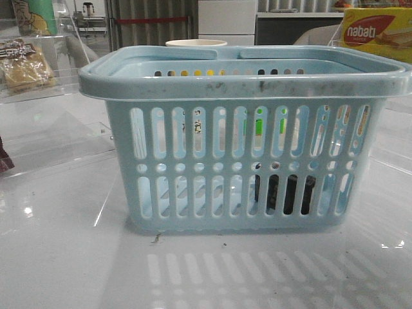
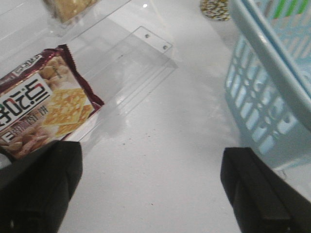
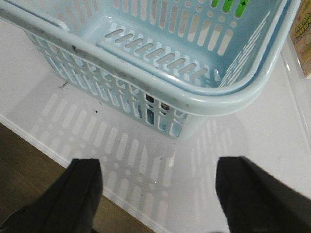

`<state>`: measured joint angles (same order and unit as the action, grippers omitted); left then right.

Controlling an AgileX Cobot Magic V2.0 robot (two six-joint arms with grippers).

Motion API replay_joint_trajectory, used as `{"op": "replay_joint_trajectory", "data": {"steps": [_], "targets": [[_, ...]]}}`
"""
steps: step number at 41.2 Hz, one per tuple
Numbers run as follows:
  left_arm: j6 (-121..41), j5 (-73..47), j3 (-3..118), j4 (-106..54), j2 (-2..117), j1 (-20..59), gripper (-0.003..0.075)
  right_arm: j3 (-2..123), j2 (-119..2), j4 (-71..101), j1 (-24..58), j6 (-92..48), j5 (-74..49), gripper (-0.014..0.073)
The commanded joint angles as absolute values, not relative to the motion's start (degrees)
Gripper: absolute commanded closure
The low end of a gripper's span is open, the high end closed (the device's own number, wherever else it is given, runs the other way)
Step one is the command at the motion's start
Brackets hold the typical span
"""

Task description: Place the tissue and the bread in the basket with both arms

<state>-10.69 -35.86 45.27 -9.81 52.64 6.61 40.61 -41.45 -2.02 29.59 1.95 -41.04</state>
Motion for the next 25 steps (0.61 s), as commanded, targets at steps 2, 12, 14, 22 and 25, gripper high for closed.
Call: {"op": "replay_joint_trajectory", "data": {"steps": [2, 12, 14, 22, 25], "targets": [[-10.4, -29.6, 51.5, -10.5, 60.2, 2.3, 0.0078, 42.1, -41.1, -3.0, 29.5, 2.0, -37.6, 0.0003], [-10.4, -22.4, 61.7, -10.5, 75.9, -1.5, 0.0078, 42.1, -41.1, -3.0, 29.5, 2.0, -37.6, 0.0003], [-10.4, -21.9, 64.6, -11.1, 78.9, -1.6, 0.0078, 42.1, -41.1, -3.0, 29.5, 2.0, -37.6, 0.0003], [-10.4, -20.5, 73.7, -12.1, 89.5, -1.6, 0.0087, 42.1, -41.1, -3.0, 29.5, 2.0, -37.6, 0.0003], [-10.4, -19.6, 76.4, -11.9, 92.8, -2.0, 0.0087, 42.1, -41.1, -3.0, 29.5, 2.0, -37.6, 0.0003]]}}
